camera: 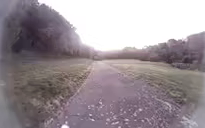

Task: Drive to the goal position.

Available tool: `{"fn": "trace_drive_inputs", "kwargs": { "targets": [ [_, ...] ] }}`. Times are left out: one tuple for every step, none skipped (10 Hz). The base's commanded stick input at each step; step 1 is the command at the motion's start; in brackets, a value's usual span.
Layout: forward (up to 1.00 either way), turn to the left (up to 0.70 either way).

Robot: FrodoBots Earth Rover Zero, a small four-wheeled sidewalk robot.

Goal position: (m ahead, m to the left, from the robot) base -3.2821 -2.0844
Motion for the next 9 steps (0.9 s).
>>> {"fn": "trace_drive_inputs", "kwargs": {
  "targets": [
    [0.50,0.00],
    [0.50,0.00],
    [0.50,0.00],
    [0.50,0.00],
    [0.50,0.00],
    [0.50,-0.21],
    [0.50,-0.46],
    [0.50,-0.50],
    [0.50,-0.48]
  ]
}}
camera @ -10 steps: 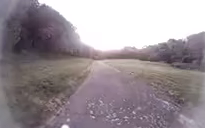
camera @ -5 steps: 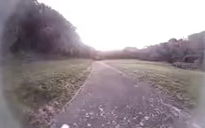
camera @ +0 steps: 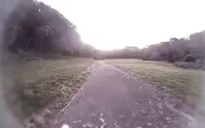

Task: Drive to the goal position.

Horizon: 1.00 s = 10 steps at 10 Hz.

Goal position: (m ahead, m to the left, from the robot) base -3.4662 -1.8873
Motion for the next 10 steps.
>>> {"fn": "trace_drive_inputs", "kwargs": {
  "targets": [
    [0.50,-0.17],
    [0.50,0.00],
    [0.50,0.00],
    [0.50,0.00],
    [0.50,0.00],
    [0.50,0.00],
    [0.50,0.00],
    [0.50,0.00],
    [0.50,0.00],
    [0.50,0.00]
  ]
}}
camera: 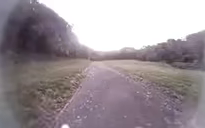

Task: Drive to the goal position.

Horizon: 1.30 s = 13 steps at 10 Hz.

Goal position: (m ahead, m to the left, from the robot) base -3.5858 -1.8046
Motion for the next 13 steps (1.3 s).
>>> {"fn": "trace_drive_inputs", "kwargs": {
  "targets": [
    [0.50,0.00],
    [0.50,-0.16],
    [0.50,-0.50],
    [0.50,-0.50],
    [0.50,-0.50],
    [0.50,-0.50],
    [0.50,-0.50],
    [0.50,-0.36],
    [0.50,-0.04],
    [0.50,0.00],
    [0.50,0.00],
    [0.50,0.00],
    [0.50,0.00]
  ]
}}
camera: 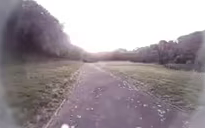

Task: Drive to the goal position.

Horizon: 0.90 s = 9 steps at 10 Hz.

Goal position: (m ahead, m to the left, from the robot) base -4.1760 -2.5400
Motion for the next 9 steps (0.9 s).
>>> {"fn": "trace_drive_inputs", "kwargs": {
  "targets": [
    [0.50,0.00],
    [0.50,0.00],
    [0.50,0.00],
    [0.50,0.00],
    [0.50,0.00],
    [0.50,0.00],
    [0.50,0.00],
    [0.50,0.00],
    [0.50,0.00]
  ]
}}
